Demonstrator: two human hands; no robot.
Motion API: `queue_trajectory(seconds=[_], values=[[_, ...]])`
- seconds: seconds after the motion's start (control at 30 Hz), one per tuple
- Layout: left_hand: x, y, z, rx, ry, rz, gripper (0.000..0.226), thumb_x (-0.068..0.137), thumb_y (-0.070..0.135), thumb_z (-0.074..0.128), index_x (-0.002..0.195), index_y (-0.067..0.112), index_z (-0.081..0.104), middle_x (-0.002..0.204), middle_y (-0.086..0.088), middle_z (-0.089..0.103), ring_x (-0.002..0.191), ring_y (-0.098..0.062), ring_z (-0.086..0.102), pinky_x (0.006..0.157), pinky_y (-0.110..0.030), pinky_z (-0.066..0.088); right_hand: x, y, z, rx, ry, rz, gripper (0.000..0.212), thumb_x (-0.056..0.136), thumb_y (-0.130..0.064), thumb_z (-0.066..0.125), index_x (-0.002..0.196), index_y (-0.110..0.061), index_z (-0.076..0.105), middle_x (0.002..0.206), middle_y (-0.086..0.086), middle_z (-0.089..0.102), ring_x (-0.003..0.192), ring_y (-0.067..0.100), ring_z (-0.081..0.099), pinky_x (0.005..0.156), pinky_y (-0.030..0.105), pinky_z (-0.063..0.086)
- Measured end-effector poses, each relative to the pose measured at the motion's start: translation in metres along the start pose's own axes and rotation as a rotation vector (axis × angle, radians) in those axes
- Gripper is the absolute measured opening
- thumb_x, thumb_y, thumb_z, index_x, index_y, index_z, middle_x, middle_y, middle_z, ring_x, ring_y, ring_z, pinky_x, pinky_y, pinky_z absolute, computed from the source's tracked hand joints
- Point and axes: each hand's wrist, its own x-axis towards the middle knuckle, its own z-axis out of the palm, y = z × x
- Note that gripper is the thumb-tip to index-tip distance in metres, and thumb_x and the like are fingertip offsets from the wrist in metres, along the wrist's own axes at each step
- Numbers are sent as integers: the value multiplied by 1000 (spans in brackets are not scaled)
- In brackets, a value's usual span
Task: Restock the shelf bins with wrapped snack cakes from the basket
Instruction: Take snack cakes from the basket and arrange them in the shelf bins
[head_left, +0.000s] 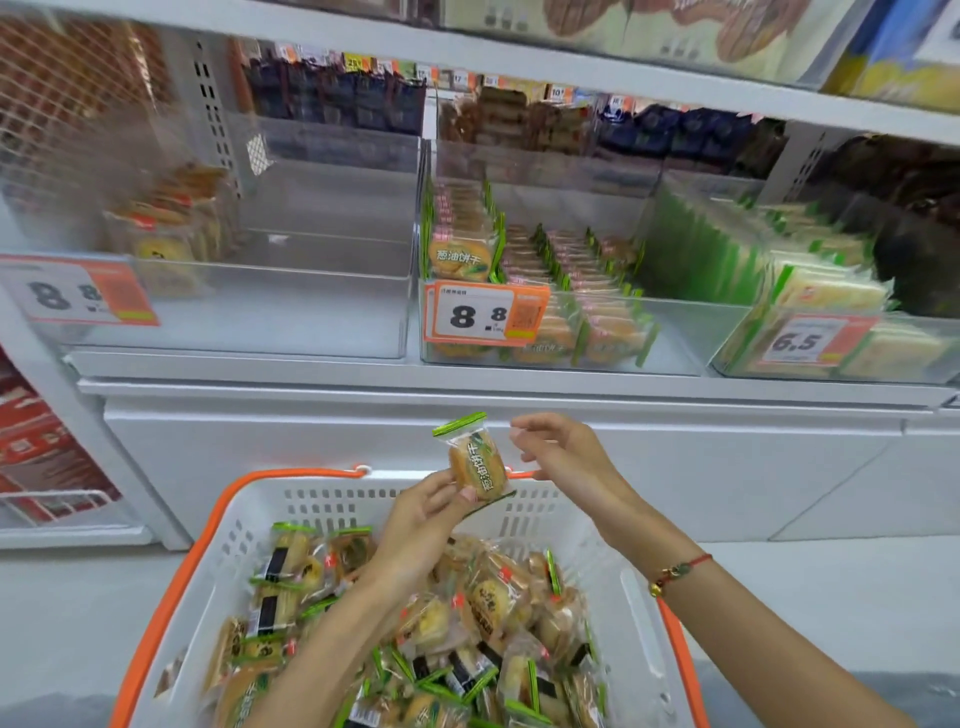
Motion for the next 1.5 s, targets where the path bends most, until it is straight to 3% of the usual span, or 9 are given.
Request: queue_trajectory(seconds=[0.13, 0.37, 0.47, 0.6, 0.7, 0.9, 1.07, 1.2, 1.5], values=[[0, 14, 8, -74, -64, 13, 21, 96, 15, 54, 111, 27, 61, 102, 15, 71, 98, 8, 62, 77, -6, 44, -1, -2, -5, -123, -138, -40, 27, 93, -35, 59, 116, -22, 66, 109, -6, 67, 98, 7, 61, 74, 14, 46], [14, 54, 5, 1, 77, 274, 30, 96, 13, 54, 114, 36, 60, 105, 19, 69, 98, 10, 59, 80, -8, 43, 4, -33, -14, -120, 22, -344, 12, 85, -21, 71, 96, -16, 71, 91, -5, 71, 88, 11, 65, 73, 17, 51], [22, 90, 1, 59, 86, 390, 25, 93, 14, 58, 114, 27, 58, 105, 12, 69, 96, 7, 61, 80, -8, 41, 7, -65, -30, -46, -55, -421, 30, 77, -10, 77, 105, -14, 64, 86, -5, 71, 81, 8, 66, 75, 20, 51], [28, 144, -7, 83, 50, 507, 31, 83, 12, 68, 110, 20, 56, 83, 8, 71, 71, 8, 61, 67, -5, 43, 5, -104, -62, -46, -196, -546, 49, 69, -14, 82, 112, -21, 59, 95, -6, 72, 89, 10, 68, 81, 25, 54], [34, 176, -14, 165, 27, 597, 37, 77, 23, 73, 110, 23, 57, 83, 7, 74, 73, 6, 61, 65, -6, 41, 9, -124, -86, -54, -229, -577, 39, 71, -14, 82, 106, -16, 66, 96, -2, 73, 89, 11, 68, 77, 21, 52], [86, 191, -32, 554, 498, 768, 35, 85, 34, 67, 118, 33, 55, 115, 21, 54, 108, -5, 49, 83, -27, 40, 46, -142, -134, -340, -36, -598, 28, 75, -5, 79, 90, -14, 57, 87, 3, 66, 73, 6, 62, 64, 17, 46], [120, 189, -46, 697, 561, 498, 57, 89, 43, 60, 138, 24, 38, 139, 4, 44, 120, -20, 50, 87, -39, 42, 112, -149, -175, -984, 189, -521, 50, 86, -18, 68, 131, -25, 49, 114, 1, 64, 97, 20, 62, 86, 39, 49], [127, 183, -46, 711, 525, 384, 51, 92, 52, 50, 136, 28, 40, 135, 3, 53, 119, -25, 53, 89, -39, 40, 154, -142, -181, -1274, 275, -396, 43, 87, -17, 58, 128, -29, 56, 126, 5, 61, 110, 29, 59, 91, 38, 51], [136, 182, -56, 532, 427, 341, 52, 70, 80, 53, 111, 47, 47, 101, 24, 55, 112, -19, 57, 91, -40, 36, 225, -107, -167, -1261, 202, -218, 31, 84, -22, 71, 112, -35, 66, 126, -7, 61, 112, 22, 60, 93, 33, 50]])
